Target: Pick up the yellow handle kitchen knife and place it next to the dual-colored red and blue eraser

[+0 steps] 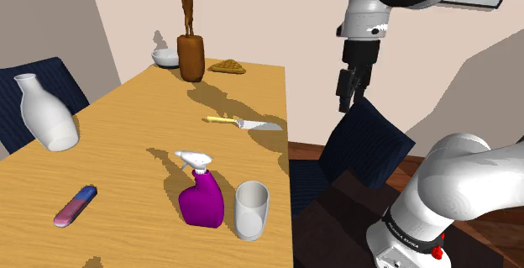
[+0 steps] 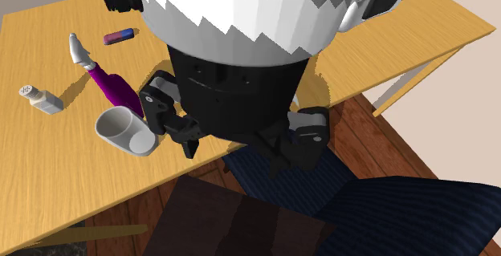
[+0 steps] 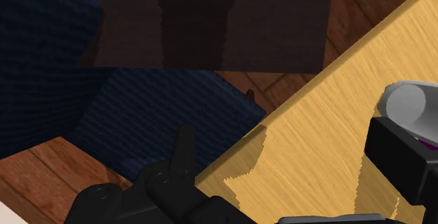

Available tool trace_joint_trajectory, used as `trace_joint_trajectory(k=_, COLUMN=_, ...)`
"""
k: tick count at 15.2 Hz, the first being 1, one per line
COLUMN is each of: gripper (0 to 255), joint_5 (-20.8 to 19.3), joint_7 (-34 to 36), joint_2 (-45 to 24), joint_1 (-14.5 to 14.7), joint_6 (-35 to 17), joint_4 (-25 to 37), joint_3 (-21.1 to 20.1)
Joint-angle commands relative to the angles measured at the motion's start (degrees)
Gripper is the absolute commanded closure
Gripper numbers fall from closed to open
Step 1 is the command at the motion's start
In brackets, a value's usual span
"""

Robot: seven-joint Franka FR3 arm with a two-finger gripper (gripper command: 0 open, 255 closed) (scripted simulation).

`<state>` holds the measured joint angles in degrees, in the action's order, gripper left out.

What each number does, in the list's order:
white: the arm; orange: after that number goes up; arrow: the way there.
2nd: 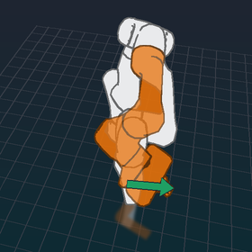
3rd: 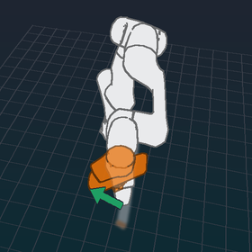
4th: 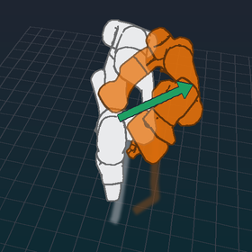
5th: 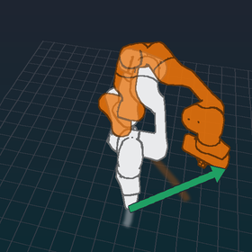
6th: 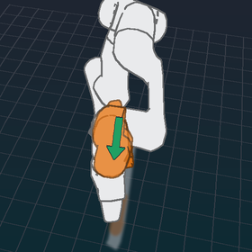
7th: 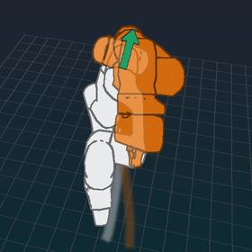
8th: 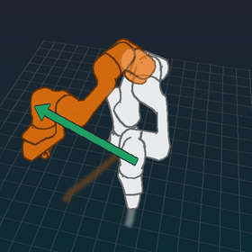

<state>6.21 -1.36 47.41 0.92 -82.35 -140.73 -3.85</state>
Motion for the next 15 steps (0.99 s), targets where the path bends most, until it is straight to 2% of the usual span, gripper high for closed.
trace_joint_trajectory(k=1, gripper=0, joint_5=0.00, joint_7=0.00, joint_2=0.00, joint_1=0.00, joint_6=0.00, joint_4=0.00, joint_3=0.00)
trace_joint_trajectory(k=8, gripper=0, joint_5=-3.00, joint_7=-8.66, joint_2=-12.19, joint_1=0.75, joint_6=-14.01, joint_4=-0.10, joint_3=1.97)
trace_joint_trajectory(k=15, gripper=0, joint_5=-4.75, joint_7=-16.26, joint_2=-26.53, joint_1=1.61, joint_6=-26.16, joint_4=4.03, joint_3=3.20)
